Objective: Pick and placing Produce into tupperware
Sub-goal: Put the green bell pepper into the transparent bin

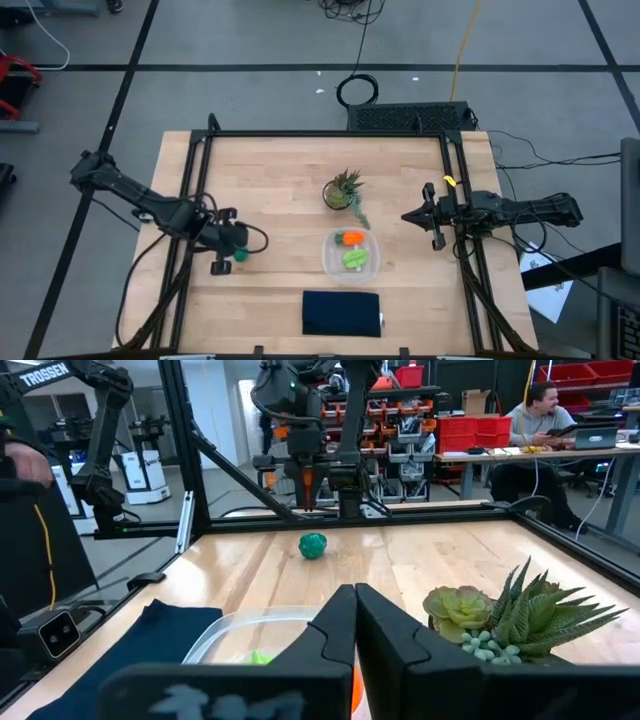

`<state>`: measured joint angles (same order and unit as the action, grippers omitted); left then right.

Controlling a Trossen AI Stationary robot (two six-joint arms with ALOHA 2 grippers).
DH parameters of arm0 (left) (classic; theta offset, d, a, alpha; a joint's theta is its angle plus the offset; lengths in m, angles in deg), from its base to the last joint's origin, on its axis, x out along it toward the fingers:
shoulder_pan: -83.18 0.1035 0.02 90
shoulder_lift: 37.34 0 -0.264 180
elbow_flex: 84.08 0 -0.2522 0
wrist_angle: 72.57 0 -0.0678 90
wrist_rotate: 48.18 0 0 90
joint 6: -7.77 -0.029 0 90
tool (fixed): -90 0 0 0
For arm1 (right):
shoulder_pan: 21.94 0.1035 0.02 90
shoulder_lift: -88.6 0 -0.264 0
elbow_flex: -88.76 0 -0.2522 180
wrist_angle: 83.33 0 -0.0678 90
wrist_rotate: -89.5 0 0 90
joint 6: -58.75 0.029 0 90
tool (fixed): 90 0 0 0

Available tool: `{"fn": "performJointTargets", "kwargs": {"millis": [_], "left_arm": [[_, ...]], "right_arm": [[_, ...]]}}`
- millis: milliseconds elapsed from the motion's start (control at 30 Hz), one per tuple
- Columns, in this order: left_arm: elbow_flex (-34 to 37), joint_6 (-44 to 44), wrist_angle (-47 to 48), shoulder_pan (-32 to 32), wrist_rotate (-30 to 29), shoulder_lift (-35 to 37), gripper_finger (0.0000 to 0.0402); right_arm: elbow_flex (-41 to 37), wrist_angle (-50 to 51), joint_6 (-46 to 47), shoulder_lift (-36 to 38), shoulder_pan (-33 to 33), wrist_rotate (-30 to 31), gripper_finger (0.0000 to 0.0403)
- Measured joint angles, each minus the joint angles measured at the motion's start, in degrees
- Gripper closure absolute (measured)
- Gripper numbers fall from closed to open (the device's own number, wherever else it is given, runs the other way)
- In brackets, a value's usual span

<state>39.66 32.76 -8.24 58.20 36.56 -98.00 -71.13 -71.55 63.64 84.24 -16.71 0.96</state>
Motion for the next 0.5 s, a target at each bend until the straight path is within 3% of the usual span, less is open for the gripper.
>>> {"fn": "performJointTargets", "kwargs": {"millis": [200, 500], "left_arm": [[0.0, 4.1, -0.3, 1.2, 2.3, 0.0, 0.0307], [0.0, 3.1, -2.0, 1.6, 0.3, 0.0, 0.0131]], "right_arm": [[0.0, 0.0, 0.0, 0.0, 0.0, 0.0, 0.0403], [0.0, 0.0, 0.0, 0.0, 0.0, 0.0, 0.0403]]}}
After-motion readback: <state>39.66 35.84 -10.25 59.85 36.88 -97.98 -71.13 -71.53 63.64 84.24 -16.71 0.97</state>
